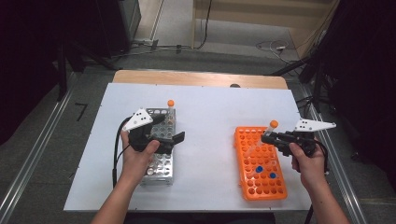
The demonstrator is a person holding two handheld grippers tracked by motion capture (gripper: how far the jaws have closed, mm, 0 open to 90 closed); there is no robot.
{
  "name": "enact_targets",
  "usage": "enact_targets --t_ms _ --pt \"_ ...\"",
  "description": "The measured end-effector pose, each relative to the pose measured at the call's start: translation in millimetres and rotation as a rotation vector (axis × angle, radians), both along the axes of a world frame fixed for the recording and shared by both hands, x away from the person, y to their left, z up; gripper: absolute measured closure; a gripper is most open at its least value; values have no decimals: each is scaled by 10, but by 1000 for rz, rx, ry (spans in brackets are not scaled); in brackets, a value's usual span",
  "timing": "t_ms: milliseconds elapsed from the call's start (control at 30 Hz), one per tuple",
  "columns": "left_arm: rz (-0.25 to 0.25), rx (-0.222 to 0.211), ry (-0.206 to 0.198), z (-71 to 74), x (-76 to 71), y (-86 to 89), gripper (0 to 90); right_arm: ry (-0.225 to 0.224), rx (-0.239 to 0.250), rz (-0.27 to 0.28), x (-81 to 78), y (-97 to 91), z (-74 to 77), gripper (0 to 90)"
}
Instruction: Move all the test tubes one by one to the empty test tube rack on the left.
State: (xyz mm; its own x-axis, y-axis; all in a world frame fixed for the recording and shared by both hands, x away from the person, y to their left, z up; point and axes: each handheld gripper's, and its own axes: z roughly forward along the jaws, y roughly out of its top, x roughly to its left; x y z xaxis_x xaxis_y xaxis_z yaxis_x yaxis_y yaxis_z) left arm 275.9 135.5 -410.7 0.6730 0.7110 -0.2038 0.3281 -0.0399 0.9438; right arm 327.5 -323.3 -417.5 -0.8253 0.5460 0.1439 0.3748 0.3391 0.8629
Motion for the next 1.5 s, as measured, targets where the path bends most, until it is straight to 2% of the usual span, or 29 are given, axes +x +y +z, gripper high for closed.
enact_targets --t_ms 200,333,567,967,1167,1500 --pt "-13 4 -1 -1 -7 -37 2 -19 20 4 -10 102 142 723" --pt "-22 3 -1 -1 -14 -75 2 -33 33 28 -49 201 196 723" --pt "-46 3 -3 6 -36 -161 2 -37 53 63 -139 350 219 723" --pt "-116 -8 -1 43 -95 -393 41 -23 53 109 -336 492 242 723" --pt "-127 1 1 85 -131 -585 144 -11 43 123 -405 530 200 723" --pt "-237 -2 -6 137 -89 -940 312 -6 28 141 -407 580 151 723"
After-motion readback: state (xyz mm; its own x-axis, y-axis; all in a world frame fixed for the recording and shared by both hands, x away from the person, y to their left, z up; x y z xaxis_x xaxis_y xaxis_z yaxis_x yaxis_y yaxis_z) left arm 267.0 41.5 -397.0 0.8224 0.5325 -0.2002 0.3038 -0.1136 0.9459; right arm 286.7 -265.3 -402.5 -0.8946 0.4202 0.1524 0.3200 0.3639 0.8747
